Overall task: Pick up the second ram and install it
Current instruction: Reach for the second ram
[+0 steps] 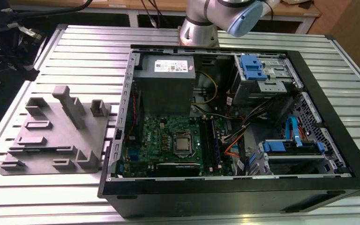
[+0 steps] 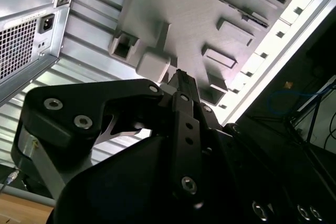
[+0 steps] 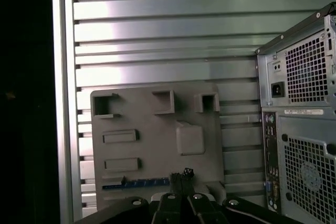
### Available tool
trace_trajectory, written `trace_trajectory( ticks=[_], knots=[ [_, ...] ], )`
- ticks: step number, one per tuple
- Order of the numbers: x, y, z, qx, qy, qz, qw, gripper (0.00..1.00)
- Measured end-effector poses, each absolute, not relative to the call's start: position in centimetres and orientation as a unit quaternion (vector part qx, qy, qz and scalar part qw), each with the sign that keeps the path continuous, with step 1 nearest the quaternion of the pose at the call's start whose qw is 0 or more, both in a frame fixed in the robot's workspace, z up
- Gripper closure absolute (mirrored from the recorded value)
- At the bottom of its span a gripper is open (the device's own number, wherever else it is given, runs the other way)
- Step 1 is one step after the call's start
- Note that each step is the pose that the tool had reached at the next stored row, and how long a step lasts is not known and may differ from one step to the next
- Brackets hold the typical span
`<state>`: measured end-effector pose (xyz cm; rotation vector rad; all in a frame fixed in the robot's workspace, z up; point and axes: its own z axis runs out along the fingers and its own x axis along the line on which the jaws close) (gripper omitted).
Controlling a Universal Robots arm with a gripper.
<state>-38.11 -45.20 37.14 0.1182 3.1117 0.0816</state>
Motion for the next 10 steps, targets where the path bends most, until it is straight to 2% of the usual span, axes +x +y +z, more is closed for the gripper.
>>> trace_trajectory(
  ticks=[10],
  knots=[
    [-38.9, -46.4, 36.0, 0.038, 0.999, 0.026, 0.013, 0.93]
  ],
)
